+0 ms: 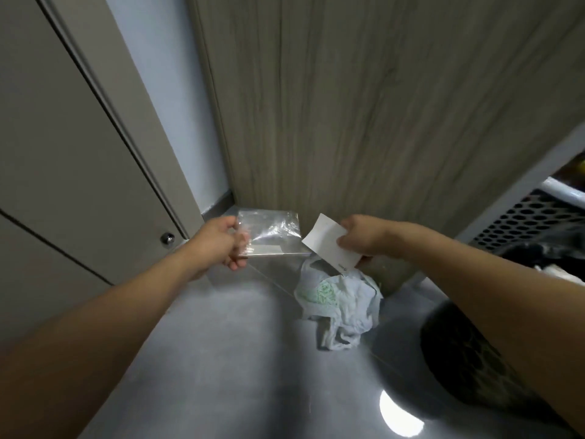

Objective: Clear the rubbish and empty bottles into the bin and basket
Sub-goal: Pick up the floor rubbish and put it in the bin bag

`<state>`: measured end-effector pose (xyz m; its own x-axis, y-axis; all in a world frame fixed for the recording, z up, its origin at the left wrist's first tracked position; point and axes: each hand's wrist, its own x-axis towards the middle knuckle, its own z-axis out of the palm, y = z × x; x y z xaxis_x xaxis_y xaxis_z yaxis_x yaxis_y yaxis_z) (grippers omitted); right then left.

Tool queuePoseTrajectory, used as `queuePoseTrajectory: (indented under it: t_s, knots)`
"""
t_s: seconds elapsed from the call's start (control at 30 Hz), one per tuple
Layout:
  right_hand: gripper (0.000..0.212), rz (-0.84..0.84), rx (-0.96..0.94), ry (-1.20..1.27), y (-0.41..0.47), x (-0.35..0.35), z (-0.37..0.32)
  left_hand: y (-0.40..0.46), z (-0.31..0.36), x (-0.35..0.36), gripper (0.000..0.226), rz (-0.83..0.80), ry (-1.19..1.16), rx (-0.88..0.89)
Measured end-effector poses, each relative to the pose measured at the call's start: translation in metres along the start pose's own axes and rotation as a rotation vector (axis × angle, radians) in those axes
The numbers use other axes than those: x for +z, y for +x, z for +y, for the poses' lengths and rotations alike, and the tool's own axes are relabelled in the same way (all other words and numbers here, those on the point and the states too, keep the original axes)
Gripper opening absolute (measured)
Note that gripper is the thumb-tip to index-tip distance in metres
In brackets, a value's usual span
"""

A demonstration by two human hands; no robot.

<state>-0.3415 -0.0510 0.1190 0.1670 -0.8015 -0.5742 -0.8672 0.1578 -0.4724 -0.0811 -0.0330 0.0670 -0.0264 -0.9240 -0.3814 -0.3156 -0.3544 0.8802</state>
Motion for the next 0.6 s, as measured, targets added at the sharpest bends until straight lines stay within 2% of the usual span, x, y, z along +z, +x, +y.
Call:
queuePoseTrajectory:
  t_s: [0.13, 0.3, 0.4, 0.6]
  knots:
    - [0.023, -0.014, 0.054, -0.019, -0.056, -0.048, 0.046, -0.021, 0.052, 0.042, 0.008, -0.317, -0.028, -0.021]
    - [0.024, -0.02, 0.192, 0.081, -0.118, -0.095, 0.123, -0.051, 0.11, 0.122, 0.006, -0.474, 0.042, 0.085]
    - [0.014, -0.014, 0.236, 0.119, -0.15, -0.112, 0.168, -0.067, 0.135, 0.173, 0.005, -0.6, 0.102, 0.144]
    - [0.014, 0.049, 0.321, 0.19, -0.192, -0.126, 0.248, -0.076, 0.163, 0.277, 0.004, -0.59, 0.297, 0.266]
